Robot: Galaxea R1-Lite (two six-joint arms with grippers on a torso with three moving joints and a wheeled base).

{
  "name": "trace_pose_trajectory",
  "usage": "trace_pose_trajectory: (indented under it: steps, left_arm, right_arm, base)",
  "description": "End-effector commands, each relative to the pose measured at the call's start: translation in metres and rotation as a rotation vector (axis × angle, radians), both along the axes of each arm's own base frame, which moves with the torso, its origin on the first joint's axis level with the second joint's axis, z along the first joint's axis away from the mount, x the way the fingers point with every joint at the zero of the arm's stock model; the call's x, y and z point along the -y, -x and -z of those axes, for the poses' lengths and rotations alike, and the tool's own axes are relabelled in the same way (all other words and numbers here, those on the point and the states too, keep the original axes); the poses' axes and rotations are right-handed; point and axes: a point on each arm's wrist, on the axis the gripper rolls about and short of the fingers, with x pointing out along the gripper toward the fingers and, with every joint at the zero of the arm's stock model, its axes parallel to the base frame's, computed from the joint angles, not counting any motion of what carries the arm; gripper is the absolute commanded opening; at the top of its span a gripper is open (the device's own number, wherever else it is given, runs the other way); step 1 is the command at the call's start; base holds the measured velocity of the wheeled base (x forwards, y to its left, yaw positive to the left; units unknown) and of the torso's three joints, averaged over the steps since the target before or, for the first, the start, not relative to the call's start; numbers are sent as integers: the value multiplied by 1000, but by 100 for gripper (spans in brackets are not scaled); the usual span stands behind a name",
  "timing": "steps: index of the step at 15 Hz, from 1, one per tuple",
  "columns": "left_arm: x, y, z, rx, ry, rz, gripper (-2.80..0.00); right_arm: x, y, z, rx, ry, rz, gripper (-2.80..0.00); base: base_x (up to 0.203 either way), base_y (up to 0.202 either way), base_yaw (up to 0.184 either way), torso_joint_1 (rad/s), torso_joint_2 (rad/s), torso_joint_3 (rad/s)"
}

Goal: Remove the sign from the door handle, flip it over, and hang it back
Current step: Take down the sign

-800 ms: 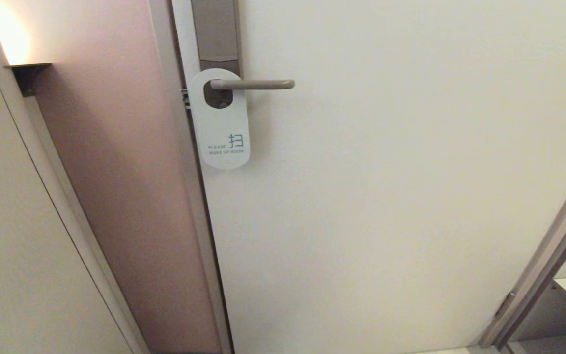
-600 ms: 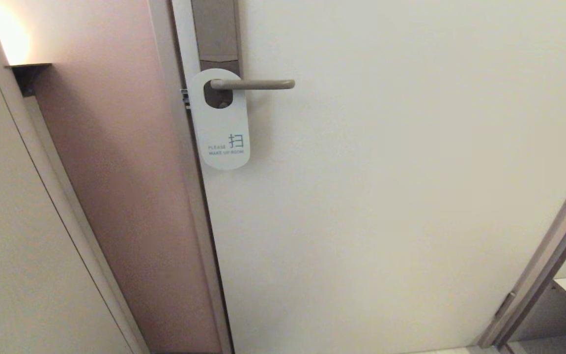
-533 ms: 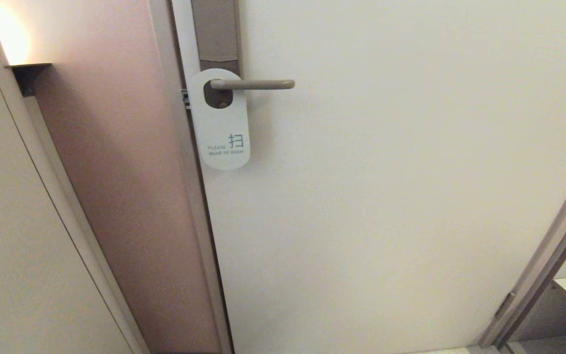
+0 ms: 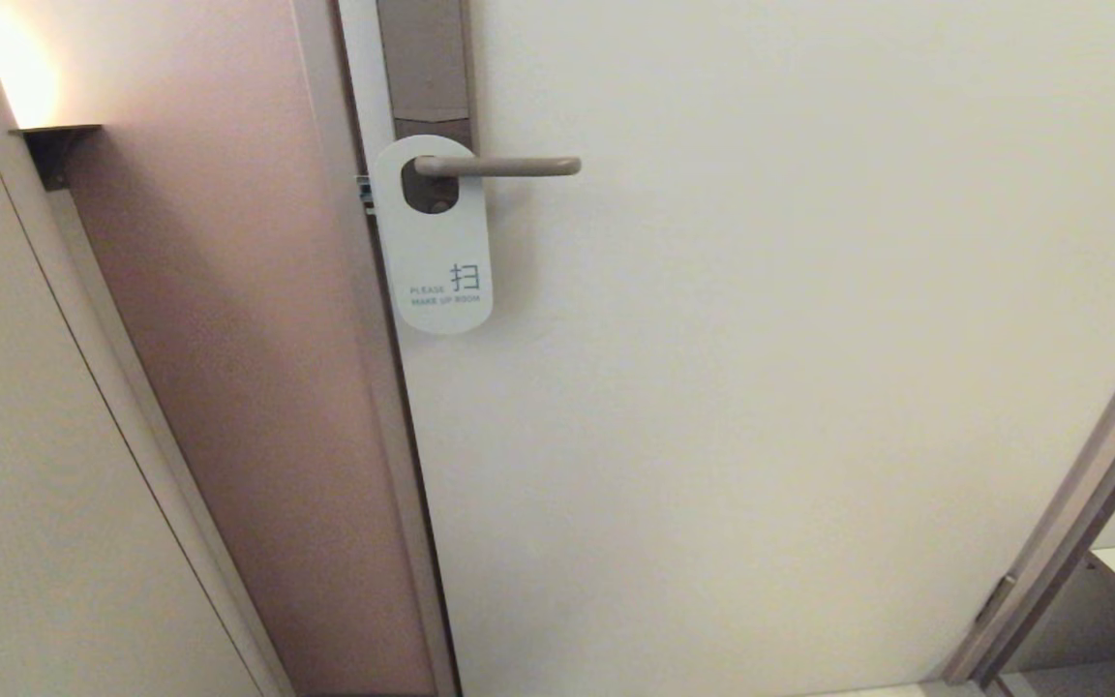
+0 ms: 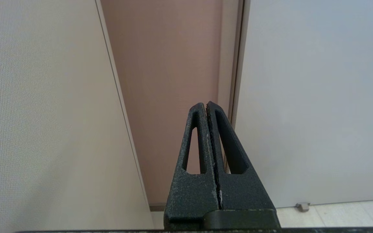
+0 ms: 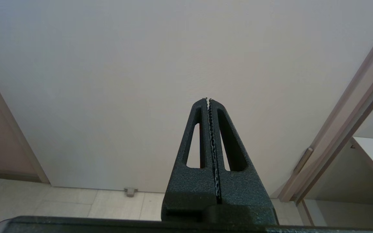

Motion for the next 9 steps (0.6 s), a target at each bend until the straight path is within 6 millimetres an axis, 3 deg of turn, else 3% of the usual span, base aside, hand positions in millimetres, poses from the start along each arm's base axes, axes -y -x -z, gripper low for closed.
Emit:
trace_pose_trajectory:
  steps: [1,6,9]
  left_arm:
    - [0,0,-1,3,-6,-1,-280]
    - [2,10,-32,55,-15,70,-280]
    - [2,4,-57,-5,-11,85,-280]
  right_arm:
    - [0,0,0,-1,0,-1,-280]
    - [0,0,0,1,0,-1,-280]
    - [0,0,0,0,1,-1,-280]
  base:
    - [0,0,0,0,0,0]
    - [0,0,0,0,0,0]
    - [0,0,0,0,0,0]
